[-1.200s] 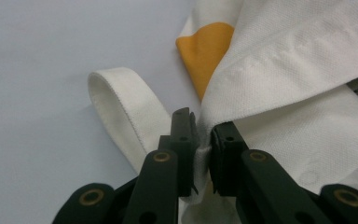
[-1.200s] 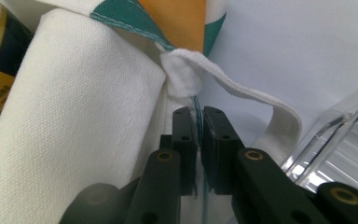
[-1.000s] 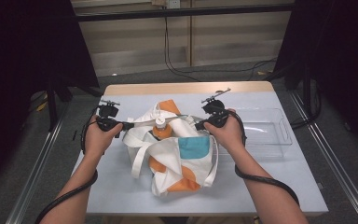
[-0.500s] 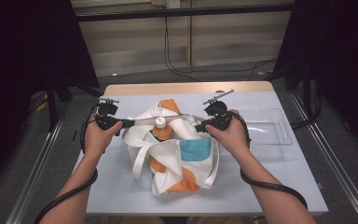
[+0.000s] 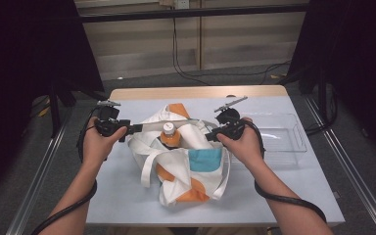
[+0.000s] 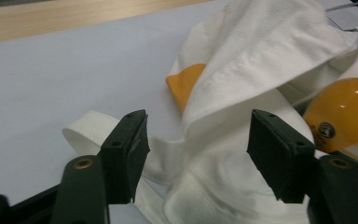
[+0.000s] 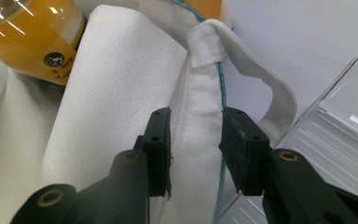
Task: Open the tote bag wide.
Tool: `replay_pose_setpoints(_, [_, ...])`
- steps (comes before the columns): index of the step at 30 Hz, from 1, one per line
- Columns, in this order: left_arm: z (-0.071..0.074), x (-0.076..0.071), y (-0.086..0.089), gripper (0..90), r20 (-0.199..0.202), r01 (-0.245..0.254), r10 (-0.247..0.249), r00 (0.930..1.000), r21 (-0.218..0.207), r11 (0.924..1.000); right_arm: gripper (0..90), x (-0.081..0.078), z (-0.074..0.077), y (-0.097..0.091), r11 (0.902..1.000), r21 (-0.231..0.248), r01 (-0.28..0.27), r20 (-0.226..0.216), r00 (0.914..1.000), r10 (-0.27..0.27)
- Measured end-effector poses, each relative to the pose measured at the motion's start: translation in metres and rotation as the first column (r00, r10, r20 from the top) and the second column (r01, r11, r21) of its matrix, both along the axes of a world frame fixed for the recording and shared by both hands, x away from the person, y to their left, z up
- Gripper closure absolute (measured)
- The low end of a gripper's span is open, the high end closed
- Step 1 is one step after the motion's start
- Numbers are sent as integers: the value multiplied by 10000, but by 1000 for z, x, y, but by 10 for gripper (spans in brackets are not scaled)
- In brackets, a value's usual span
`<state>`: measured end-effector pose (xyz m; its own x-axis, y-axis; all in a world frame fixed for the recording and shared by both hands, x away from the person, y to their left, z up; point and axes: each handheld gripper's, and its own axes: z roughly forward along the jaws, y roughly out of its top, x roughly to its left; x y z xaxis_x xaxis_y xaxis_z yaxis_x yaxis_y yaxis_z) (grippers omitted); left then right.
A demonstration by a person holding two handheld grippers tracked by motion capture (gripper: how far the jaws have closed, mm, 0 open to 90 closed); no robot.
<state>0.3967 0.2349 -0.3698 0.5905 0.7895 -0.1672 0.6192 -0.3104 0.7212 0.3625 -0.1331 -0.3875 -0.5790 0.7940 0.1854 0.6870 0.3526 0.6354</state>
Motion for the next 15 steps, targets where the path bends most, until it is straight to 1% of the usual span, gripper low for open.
replay_pose_setpoints(1, [1, -3, -1, 329, 94, -95, 95, 9999, -12, 10000, 638, -1, 0, 0, 10000, 15, -9, 40, 10000, 9])
replay_pose_setpoints(2, [3, -8, -1, 302, 247, -59, 58, 9997, 36, 10000, 637, -2, 0, 1, 10000, -8, 65, 42, 10000, -65])
replay_pose_setpoints(3, [4, -10, 0, 290, 266, 54, -59, 9996, 198, 9998, 638, -3, 1, 1, 10000, -44, 49, 44, 10000, -48])
replay_pose_setpoints(4, [4, -14, 0, 285, 364, 74, -76, 9993, 47, 10000, 638, -3, 1, 1, 10000, -6, 45, 97, 9999, -45])
replay_pose_setpoints(5, [4, -16, 1, 283, 393, 113, -116, 9992, 68, 9999, 637, -4, 0, 2, 10000, 5, 58, 67, 10000, -58])
replay_pose_setpoints(6, [4, -18, 1, 281, 386, 175, -175, 9991, 10, 9998, 637, -4, 0, 2, 10000, -9, 77, 39, 10000, -77])
replay_pose_setpoints(7, [4, -19, 2, 280, 328, 288, -290, 9990, 55, 9996, 637, -4, 0, 2, 9999, -31, 105, 49, 9999, -105])
replay_pose_setpoints(8, [3, -21, 1, 278, 329, 229, -228, 9992, -38, 9997, 637, -5, 1, 2, 9999, -37, 139, 41, 9999, -139])
replay_pose_setpoints(10, [3, -25, 2, 275, 263, 376, -375, 9990, -54, 9993, 635, -5, 1, 2, 10000, -23, 76, 78, 9999, -75])
replay_pose_setpoints(13, [3, -30, 2, 274, 258, 526, -519, 9983, -305, 9981, 635, -6, 3, 4, 9999, -106, 106, 107, 9999, -105])
replay_pose_setpoints(15, [3, -34, -1, 274, 119, 735, -732, 9973, -355, 9967, 634, -6, 4, 5, 9999, -91, 65, 133, 9999, -64])
